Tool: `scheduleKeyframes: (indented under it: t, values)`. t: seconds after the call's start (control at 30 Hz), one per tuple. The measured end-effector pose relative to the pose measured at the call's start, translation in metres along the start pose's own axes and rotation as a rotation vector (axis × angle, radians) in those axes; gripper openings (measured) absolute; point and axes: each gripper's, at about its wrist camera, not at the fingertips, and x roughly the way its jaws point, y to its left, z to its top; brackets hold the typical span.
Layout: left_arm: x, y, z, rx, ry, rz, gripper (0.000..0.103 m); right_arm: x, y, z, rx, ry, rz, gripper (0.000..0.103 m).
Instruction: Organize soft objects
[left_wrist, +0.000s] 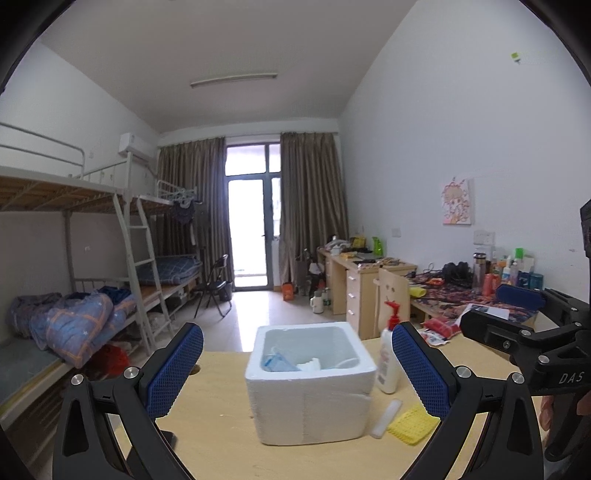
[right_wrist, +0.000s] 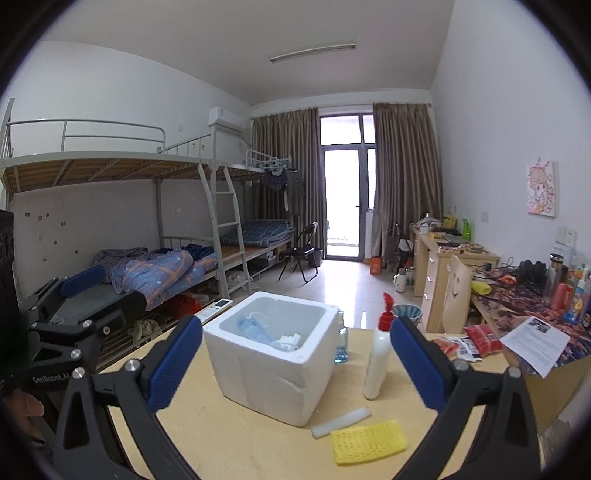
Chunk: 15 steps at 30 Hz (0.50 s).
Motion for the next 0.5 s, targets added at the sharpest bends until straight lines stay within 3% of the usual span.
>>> scheduleKeyframes:
  t: [0.5]
  values:
    - [-0.023, -0.008, -0.002, 0.005, -0.025, -0.028, 0.102, -0.028, 0.002, -0.016, 0.001, -0.041, 0.005, 0.103]
